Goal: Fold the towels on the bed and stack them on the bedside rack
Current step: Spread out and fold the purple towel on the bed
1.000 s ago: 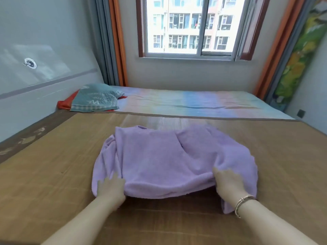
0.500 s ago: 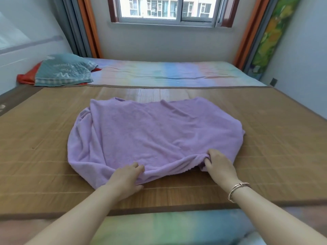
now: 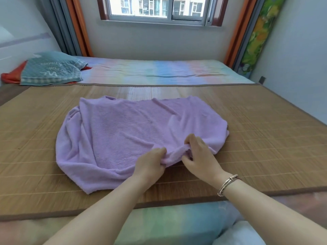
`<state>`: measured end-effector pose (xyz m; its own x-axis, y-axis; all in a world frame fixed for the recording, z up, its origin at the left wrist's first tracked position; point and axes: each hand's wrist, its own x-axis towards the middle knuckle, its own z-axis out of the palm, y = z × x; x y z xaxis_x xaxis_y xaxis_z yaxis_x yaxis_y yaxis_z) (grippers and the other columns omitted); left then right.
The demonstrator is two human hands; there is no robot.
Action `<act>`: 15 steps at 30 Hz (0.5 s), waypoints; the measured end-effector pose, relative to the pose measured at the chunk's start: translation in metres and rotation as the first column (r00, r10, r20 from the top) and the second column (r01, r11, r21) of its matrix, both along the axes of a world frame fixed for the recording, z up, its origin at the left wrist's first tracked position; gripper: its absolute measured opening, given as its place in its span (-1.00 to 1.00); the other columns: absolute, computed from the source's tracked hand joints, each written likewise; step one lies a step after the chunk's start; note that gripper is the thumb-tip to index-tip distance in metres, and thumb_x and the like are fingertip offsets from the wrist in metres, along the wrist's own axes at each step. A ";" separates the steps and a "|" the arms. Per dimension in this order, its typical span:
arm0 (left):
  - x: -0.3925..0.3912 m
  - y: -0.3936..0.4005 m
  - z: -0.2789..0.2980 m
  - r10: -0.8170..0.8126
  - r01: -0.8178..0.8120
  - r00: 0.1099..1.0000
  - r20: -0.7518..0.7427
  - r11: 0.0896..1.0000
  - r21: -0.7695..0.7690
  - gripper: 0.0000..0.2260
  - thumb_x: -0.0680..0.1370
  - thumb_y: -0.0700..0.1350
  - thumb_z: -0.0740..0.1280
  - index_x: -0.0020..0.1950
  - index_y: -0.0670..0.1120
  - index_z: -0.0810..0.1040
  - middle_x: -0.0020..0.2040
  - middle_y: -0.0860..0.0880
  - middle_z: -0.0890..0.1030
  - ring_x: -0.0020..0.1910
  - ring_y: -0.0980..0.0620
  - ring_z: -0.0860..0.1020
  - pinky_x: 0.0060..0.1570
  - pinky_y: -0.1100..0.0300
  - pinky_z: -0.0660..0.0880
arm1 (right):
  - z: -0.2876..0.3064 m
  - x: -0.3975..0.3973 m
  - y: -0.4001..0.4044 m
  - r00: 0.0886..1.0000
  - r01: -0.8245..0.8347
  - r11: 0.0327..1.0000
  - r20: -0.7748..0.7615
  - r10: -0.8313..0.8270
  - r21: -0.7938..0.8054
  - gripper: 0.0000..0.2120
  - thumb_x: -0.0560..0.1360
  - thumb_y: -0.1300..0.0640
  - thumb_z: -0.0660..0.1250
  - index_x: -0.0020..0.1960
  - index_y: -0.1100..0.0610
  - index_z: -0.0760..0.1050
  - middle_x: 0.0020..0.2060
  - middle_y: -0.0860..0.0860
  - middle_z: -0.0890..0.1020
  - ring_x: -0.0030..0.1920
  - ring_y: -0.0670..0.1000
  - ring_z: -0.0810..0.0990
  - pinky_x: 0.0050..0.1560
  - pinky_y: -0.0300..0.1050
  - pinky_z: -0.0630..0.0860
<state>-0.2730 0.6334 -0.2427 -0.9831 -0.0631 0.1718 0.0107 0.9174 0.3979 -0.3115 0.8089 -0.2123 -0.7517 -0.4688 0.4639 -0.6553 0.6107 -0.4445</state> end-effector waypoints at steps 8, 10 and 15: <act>-0.004 -0.025 0.026 -0.061 0.088 0.995 -0.077 0.898 0.431 -0.88 0.38 -0.08 0.08 -0.35 0.00 0.31 -0.45 0.07 0.29 -0.39 0.04 0.27 -0.32 0.11 0.23 | -0.019 -0.028 0.037 0.868 0.480 0.843 0.005 -0.496 0.243 -0.72 0.25 0.25 0.38 -0.05 0.17 0.45 -0.08 0.12 0.50 -0.02 0.20 0.46 -0.04 0.02 0.36; 0.001 -0.030 0.027 -0.095 0.114 0.993 -0.067 0.903 0.414 -0.86 0.39 -0.11 0.07 -0.38 0.03 0.26 -0.46 0.07 0.24 -0.41 0.06 0.22 -0.32 0.11 0.19 | -0.021 -0.034 0.040 0.794 0.570 0.763 0.036 -0.607 0.305 -0.73 0.33 0.23 0.32 0.03 0.16 0.43 0.02 0.14 0.48 0.07 0.22 0.45 -0.01 0.02 0.37; 0.009 -0.030 0.022 -0.100 0.096 0.995 -0.012 0.900 0.425 -0.80 0.40 -0.11 0.06 -0.40 0.10 0.33 -0.47 0.07 0.26 -0.44 0.09 0.22 -0.34 0.12 0.19 | -0.018 -0.043 0.050 0.727 0.597 0.733 0.168 -0.666 0.326 -0.77 0.45 0.20 0.22 0.10 0.14 0.37 0.09 0.12 0.49 -0.04 0.22 0.57 -0.18 -0.05 0.39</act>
